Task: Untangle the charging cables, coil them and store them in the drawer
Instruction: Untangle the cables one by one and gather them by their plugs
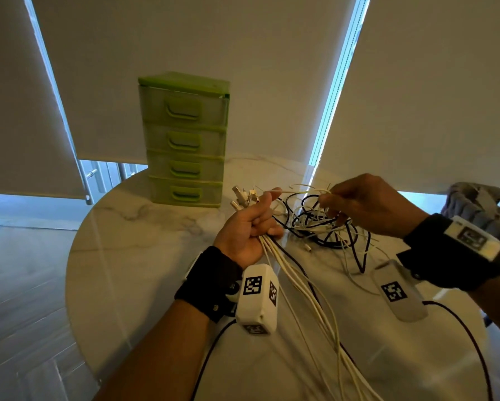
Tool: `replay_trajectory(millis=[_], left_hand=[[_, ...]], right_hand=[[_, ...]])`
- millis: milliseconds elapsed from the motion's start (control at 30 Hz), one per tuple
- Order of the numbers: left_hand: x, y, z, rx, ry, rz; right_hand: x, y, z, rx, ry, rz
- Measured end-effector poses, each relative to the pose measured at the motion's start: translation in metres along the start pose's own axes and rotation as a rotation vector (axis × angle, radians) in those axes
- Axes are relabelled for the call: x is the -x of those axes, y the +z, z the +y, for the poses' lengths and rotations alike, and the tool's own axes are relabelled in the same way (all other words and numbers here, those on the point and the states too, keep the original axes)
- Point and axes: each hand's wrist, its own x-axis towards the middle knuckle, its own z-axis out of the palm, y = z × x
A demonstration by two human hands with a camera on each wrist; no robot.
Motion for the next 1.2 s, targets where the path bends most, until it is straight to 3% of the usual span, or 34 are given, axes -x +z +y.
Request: replay_trajectory(millis=[133,233,300,333,500,633,867,967,1200], left_hand=[[-0.001,0.000,-0.001,0.087,0.055,0.005],[0.000,0.001,-0.001,0.124,0.099,0.015],[0.001,0.004,-0.001,0.064,0.116,0.018],[0.002,0.005,-0.001,-0.006,0.126,0.025],[0.007,0.008,0.001,-0.309,0.137,0.034],[0.011,0.005,0.006,-0.341,0.105,-0.007],[0.010,0.004,0.009,-0.280,0.067,-0.055],[0.010,0.004,0.005,-0.253,0.124,-0.077],[0.008,0.000,0.002,-0.382,0.146,-0.046]], right_hand=[[0.008,0.001,0.005,0.080,-0.010,-0.005],[0.014,0.003,0.009,0.423,0.017,-0.223],[0.017,-0.001,0.004,0.462,0.074,-0.372],[0.016,-0.005,-0.001,0.426,0.068,-0.375],[-0.004,-0.003,-0.044,-0.138,-0.035,-0.026],[-0.011,0.039,-0.070,-0.324,-0.028,-0.081],[-0.011,0.048,-0.054,-0.805,0.041,0.073],[-0.006,0.044,-0.046,-0.840,0.029,0.143],[0.009,0.048,-0.054,-0.491,-0.079,0.030]])
